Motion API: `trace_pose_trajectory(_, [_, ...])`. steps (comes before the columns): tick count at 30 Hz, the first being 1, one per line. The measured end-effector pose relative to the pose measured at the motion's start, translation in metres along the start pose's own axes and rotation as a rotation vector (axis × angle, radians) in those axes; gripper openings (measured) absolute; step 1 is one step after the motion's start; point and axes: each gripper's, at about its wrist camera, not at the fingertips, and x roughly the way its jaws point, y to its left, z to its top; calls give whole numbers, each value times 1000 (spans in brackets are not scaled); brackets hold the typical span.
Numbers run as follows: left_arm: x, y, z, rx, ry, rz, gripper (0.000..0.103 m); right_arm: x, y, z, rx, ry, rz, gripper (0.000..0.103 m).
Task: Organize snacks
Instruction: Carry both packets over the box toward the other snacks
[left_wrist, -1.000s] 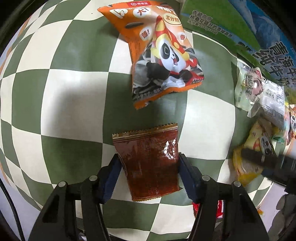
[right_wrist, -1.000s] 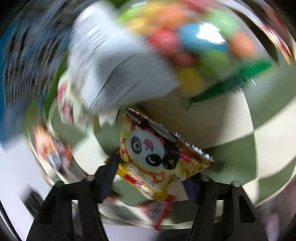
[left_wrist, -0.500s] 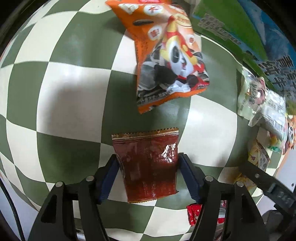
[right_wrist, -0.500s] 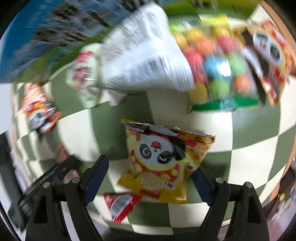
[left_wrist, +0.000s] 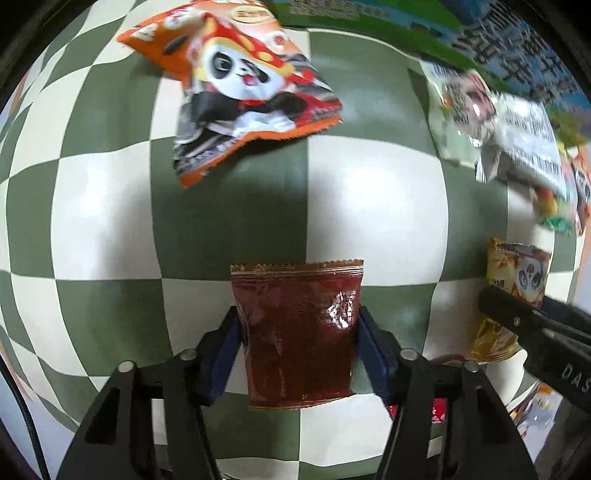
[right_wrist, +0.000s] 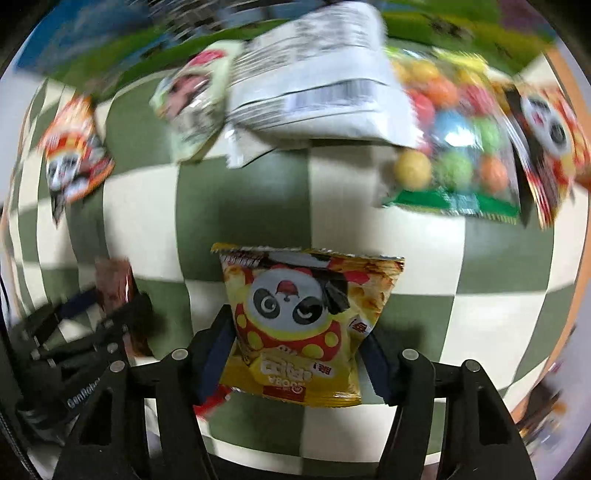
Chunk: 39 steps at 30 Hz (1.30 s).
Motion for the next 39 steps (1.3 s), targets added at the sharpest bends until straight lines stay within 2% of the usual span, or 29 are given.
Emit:
trace_pose_trajectory(1, [-3,4,-1,2,-5,0,53,-3,-11,3,34,-13,13,65])
trace_pose_trajectory(2, [-6,3,-2,6,-12,1,53,-3,-25,8,51,-20,15,60])
trace_pose_trajectory(3, [-7,4,-3,12,-19,4,53,-6,-28,6,56,-29,11,55])
trace_pose_trajectory(6, [-20,2,-7,4,-30,-10,53,-18,-31,-2,51,-46,29,48])
trace_pose_trajectory(10, [-53,2,-1,-9,-65,-68,53,-52,-45,-10,57,-68,92,47])
trace_pose_trajectory(12, [-82,1,1,-5,-109,-106,53,-75,-58,-8,59,-81,130,47])
trace_pose_trajectory(14, [-108,-3,7,7,-149,-139,53,-97,-55,-2,50,-81,168,47])
trace_pose_trajectory(20, [-201,-28,57,51,-278,-245,53,-178,-66,17,9,-199,288,47])
trace_pose_trajectory(22, [-220,-45,87,68,-307,-251,53,-198,-43,33,-9,-256,307,47])
trace_pose_trajectory(24, [-233,-56,123,94,-321,-231,53,-219,-37,57,-32,-313,312,47])
trace_pose_trajectory(26, [-232,-63,147,106,-304,-222,53,-233,-28,82,-56,-360,287,47])
trace_pose_trajectory(28, [-224,-66,177,96,-256,-218,53,-228,-9,116,-69,-400,249,47])
trace_pose_trajectory(30, [-209,-68,205,90,-202,-186,53,-229,-6,146,-99,-397,216,47])
trace_pose_trajectory(31, [-200,-68,215,83,-175,-178,53,-216,6,160,-97,-392,207,47])
trace_pose_trajectory(35, [-159,-63,239,37,-73,-174,53,-181,12,200,-119,-321,170,47])
trace_pose_trajectory(39, [-135,-59,244,16,-25,-158,53,-130,10,219,-90,-250,170,47])
